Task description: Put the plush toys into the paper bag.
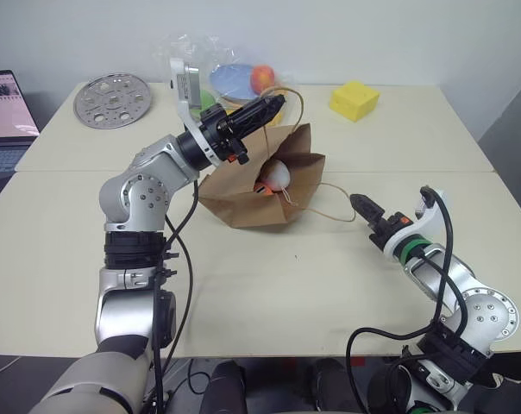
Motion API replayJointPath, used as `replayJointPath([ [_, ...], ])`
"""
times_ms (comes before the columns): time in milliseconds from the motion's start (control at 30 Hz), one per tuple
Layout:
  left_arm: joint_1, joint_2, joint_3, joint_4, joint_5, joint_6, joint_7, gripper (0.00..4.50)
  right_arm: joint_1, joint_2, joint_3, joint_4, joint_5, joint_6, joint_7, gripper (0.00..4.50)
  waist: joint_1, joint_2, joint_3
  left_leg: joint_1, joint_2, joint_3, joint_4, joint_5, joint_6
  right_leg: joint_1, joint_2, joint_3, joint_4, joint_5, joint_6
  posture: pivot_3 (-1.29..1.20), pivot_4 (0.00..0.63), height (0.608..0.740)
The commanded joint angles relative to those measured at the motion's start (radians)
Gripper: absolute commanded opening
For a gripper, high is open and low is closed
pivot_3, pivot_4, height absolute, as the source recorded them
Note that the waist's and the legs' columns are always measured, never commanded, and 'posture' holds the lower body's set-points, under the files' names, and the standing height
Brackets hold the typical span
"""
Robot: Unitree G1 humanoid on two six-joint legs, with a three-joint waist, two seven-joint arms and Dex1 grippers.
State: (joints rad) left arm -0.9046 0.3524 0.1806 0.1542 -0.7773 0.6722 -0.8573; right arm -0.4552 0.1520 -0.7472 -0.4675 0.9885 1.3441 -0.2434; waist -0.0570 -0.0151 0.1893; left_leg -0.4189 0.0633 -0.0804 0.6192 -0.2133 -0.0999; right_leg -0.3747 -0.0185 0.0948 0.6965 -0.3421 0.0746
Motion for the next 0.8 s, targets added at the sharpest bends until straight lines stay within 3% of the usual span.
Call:
replayJointPath([
  [33, -0.006, 0.006, 0.006, -0.043, -0.004, -0.008, 0.004, 0.00, 0.014, 0.064, 0.029, -0.001, 0.124, -0.046, -0.044, 3.94, 0.000, 0.000, 0.000, 0.000, 0.000, 0.000, 0.000, 0.000, 0.000, 0.000, 0.000, 0.000, 0.000, 0.000, 0.000, 0.00, 0.150, 0.740],
  [367, 0.000, 0.009, -0.009, -0.052, 0.006, -0.010, -0.005, 0.00, 0.087, -0.025, 0.172, 0.045, 0.371, -0.123, -0.200, 0.24, 0.000, 0.000, 0.000, 0.000, 0.000, 0.000, -0.002, 0.000, 0.000, -0.001, 0.000, 0.000, -0.001, 0.000, 0.000, 0.00, 0.150, 0.740],
  [400, -0.001, 0.008, -0.007, -0.051, 0.005, -0.009, -0.004, 0.00, 0.093, -0.035, 0.192, 0.049, 0.388, -0.136, -0.212, 0.03, 0.000, 0.000, 0.000, 0.000, 0.000, 0.000, -0.002, 0.000, 0.000, -0.001, 0.000, 0.000, -0.001, 0.000, 0.000, 0.00, 0.150, 0.740],
  [633, 0.006, 0.016, -0.001, -0.060, 0.004, -0.006, 0.000, 0.00, 0.134, -0.183, 0.255, 0.020, 0.479, -0.263, -0.195, 0.03, 0.001, 0.000, 0.000, 0.000, 0.000, 0.001, -0.002, 0.000, 0.000, -0.001, 0.000, 0.000, -0.001, 0.000, 0.000, 0.00, 0.150, 0.740],
  [700, 0.011, 0.017, 0.000, -0.065, 0.002, -0.005, 0.003, 0.00, 0.152, -0.223, 0.254, 0.014, 0.579, -0.308, -0.188, 0.40, 0.000, 0.000, 0.000, 0.000, 0.000, 0.001, -0.002, 0.000, 0.000, -0.001, 0.000, 0.000, -0.002, 0.000, 0.000, 0.00, 0.150, 0.740],
  [800, 0.012, 0.014, 0.000, -0.069, 0.000, -0.003, 0.009, 0.00, 0.173, -0.292, 0.266, 0.018, 0.642, -0.369, -0.196, 1.30, 0.000, 0.000, 0.000, 0.000, 0.000, 0.001, -0.003, 0.000, 0.000, -0.001, 0.000, 0.000, -0.002, 0.000, 0.000, 0.00, 0.150, 0.740],
])
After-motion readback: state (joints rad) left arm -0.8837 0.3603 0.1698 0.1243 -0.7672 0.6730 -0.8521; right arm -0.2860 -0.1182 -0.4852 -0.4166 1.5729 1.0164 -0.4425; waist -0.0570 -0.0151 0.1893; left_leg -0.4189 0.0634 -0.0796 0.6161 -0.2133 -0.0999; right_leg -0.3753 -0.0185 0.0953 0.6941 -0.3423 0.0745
